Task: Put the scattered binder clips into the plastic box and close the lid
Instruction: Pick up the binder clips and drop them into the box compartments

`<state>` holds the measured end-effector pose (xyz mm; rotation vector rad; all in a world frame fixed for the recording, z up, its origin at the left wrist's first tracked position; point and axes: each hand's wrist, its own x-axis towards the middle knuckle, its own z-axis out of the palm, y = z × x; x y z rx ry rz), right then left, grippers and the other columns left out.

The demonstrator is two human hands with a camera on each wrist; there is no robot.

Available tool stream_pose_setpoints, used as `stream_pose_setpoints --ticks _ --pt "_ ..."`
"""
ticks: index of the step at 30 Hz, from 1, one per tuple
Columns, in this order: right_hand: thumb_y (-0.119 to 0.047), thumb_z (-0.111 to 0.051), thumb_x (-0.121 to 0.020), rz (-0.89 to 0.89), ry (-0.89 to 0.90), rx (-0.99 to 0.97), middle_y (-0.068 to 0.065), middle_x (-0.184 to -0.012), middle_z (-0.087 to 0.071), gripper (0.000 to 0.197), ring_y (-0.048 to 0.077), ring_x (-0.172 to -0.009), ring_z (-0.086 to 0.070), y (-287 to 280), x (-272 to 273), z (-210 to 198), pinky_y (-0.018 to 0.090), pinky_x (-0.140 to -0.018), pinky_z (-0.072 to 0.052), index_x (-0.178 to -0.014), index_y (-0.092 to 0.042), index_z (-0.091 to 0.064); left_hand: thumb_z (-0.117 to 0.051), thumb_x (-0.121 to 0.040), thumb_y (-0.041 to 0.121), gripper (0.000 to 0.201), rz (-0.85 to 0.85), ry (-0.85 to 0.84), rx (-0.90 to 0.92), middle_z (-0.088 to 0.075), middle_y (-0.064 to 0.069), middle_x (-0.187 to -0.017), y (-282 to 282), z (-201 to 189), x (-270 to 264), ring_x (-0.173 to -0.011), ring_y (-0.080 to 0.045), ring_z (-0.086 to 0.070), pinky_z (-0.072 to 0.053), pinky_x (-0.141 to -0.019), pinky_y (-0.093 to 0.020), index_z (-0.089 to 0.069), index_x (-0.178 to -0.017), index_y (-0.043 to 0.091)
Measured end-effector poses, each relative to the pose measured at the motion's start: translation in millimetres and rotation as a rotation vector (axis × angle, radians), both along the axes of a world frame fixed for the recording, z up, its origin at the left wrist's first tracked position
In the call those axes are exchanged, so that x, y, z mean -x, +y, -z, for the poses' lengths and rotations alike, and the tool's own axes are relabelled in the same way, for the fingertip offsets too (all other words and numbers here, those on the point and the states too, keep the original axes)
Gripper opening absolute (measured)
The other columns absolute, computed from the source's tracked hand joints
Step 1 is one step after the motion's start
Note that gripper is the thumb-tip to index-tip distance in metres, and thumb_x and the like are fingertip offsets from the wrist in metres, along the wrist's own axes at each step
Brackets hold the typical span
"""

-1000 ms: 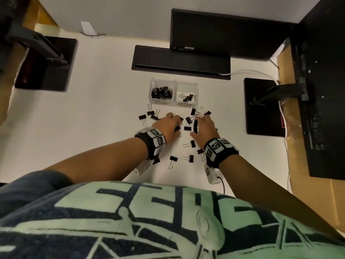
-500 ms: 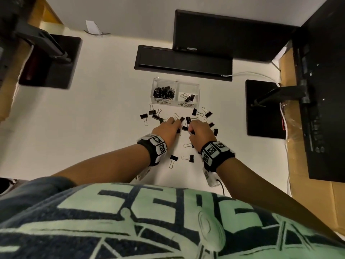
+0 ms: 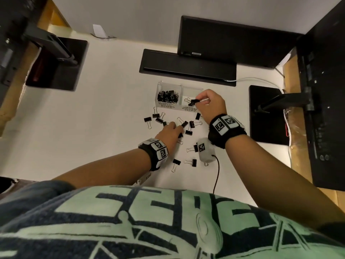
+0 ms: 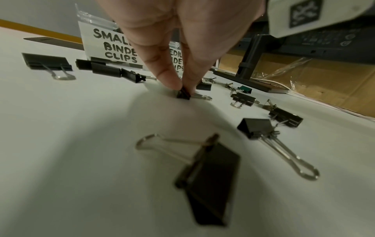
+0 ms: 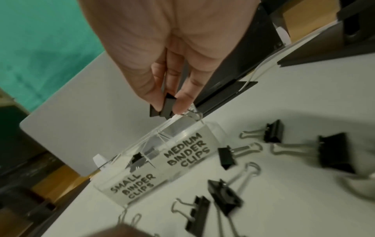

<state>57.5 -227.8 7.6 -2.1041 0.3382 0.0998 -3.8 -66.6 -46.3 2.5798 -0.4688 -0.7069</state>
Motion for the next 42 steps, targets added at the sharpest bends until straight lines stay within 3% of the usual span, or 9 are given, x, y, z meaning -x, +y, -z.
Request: stream_pose_setpoints --ticks 4,9,13,16,21,29,34,37,42 --pt "-0.006 -0.065 -0.081 0.007 0.003 -0.025 -0.003 -0.091 -0.064 0.014 0.016 -0.084 -0.065 8 -24 4 0.025 -0.072 -0.055 -0.09 -0.017 -0.063 -0.048 -0.082 -0.003 0.046 0.039 0.014 -0.023 -0.05 -0.017 -0.118 1 -3 -1 -0.113 -0.032 -0.047 -0.047 -0.086 -0.04 -0.046 -0.126 0.008" --pt "-0.009 -0.062 -0.083 0.002 0.014 -0.04 -0.001 -0.099 -0.065 0.016 0.017 -0.091 -0.065 7 -30 12 0.03 -0.08 -0.057 -0.098 -0.015 -0.064 -0.052 -0.083 0.001 0.048 0.042 -0.02 -0.121 -0.045 -0.013 -0.123 2 -5 4 -0.118 -0.03 -0.041 -0.044 -0.075 -0.038 -0.039 -0.127 0.013" --pt "-0.007 -0.055 -0.084 0.124 -0.005 -0.067 -0.001 -0.096 -0.065 0.019 0.021 -0.092 -0.066 -13 -25 16 0.039 -0.084 -0.057 -0.098 -0.016 -0.064 -0.051 -0.083 0.002 0.047 0.063 -0.041 -0.119 -0.042 -0.014 -0.123 4 -6 5 -0.113 -0.032 -0.043 -0.043 -0.073 -0.039 -0.038 -0.127 0.012" --pt "-0.004 -0.053 -0.087 0.159 0.065 0.076 0.003 -0.108 -0.064 0.025 0.019 -0.1 -0.062 -36 -12 25 0.032 -0.091 -0.052 -0.108 -0.014 -0.063 -0.051 -0.082 0.0 0.046 0.085 -0.061 -0.083 -0.043 -0.015 -0.119 5 -5 4 -0.106 -0.033 -0.047 -0.045 -0.074 -0.037 -0.04 -0.126 0.011" --pt "-0.01 -0.058 -0.087 -0.202 0.291 0.483 0.011 -0.137 -0.043 0.044 0.032 -0.128 -0.037 -49 8 47 0.035 -0.102 -0.037 -0.131 -0.014 -0.052 -0.046 -0.086 -0.002 0.043 0.065 -0.037 -0.006 -0.045 -0.016 -0.117 3 -4 -1 -0.097 -0.033 -0.053 -0.045 -0.075 -0.034 -0.045 -0.127 0.011" --pt "0.001 -0.052 -0.083 -0.104 0.267 0.45 0.012 -0.123 -0.048 0.03 0.028 -0.11 -0.052 -41 24 59 0.032 -0.083 -0.046 -0.11 -0.01 -0.059 -0.054 -0.086 0.006 0.031 0.049 -0.054 0.077 -0.058 -0.014 -0.111 4 6 -4 -0.104 -0.032 -0.054 -0.048 -0.083 -0.037 -0.054 -0.118 0.01" --pt "-0.002 -0.055 -0.084 -0.013 0.21 0.302 0.013 -0.117 -0.053 0.021 0.021 -0.092 -0.06 -48 35 55 0.019 -0.07 -0.043 -0.101 -0.006 -0.065 -0.052 -0.087 0.013 0.031 0.05 -0.091 0.01 -0.057 -0.01 -0.109 5 7 -2 -0.105 -0.029 -0.052 -0.052 -0.077 -0.04 -0.051 -0.118 0.016" --pt "-0.007 -0.059 -0.083 0.06 0.205 0.23 0.008 -0.109 -0.06 0.015 0.013 -0.082 -0.055 -53 42 49 0.022 -0.069 -0.046 -0.096 -0.009 -0.067 -0.052 -0.088 0.017 0.03 0.048 -0.112 -0.002 -0.055 -0.009 -0.11 6 7 0 -0.102 -0.029 -0.053 -0.053 -0.072 -0.039 -0.05 -0.118 0.017" --pt "-0.007 -0.061 -0.081 -0.121 0.225 0.237 -0.005 -0.084 -0.054 0.006 0.011 -0.076 -0.051 -34 61 42 0.024 -0.069 -0.048 -0.086 -0.01 -0.065 -0.053 -0.089 0.014 0.027 0.076 -0.097 0.009 -0.054 -0.012 -0.111 5 8 -2 -0.101 -0.031 -0.054 -0.052 -0.077 -0.037 -0.054 -0.116 0.012"
